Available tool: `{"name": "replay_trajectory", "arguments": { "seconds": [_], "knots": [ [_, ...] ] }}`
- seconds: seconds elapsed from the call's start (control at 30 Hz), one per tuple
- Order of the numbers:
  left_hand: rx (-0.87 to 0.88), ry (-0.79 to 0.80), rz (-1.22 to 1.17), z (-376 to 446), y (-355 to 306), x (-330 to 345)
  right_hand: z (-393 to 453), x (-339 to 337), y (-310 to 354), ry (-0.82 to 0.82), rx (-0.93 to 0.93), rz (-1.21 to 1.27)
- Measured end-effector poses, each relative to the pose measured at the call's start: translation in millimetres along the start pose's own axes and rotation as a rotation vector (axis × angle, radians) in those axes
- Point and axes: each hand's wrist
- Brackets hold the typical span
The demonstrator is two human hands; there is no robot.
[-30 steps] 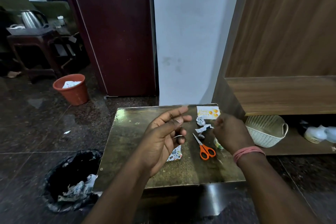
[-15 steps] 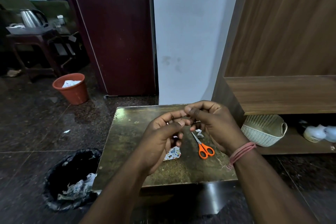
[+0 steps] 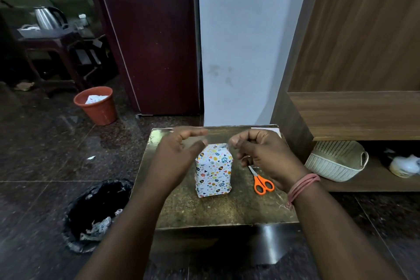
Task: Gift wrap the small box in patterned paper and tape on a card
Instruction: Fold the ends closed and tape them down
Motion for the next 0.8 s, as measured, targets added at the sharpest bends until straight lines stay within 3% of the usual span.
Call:
{"name": "replay_trajectory", "arguments": {
  "seconds": [0.17,0.4,0.8],
  "knots": [
    [0.014,0.096,0.148,-0.7,2.6,16.8,0.0,6.6,1.4,0.031,-0.036,-0.199],
    [0.083,0.04,0.338,-1.9,8.0,24.5,2.3,14.4,7.8,-0.022,-0.166,-0.61],
    [-0.13,0.017,0.073,-3.8,2.5,33.1,-1.4,20.1,24.4,0.137,-0.144,-0.891]
  ]
}}
Point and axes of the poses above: each hand's wrist, its own z-axis towards the middle knuckle, its own x-axis out of the palm, y = z × x, and after that the axes turned 2 degrees about z, right-handed
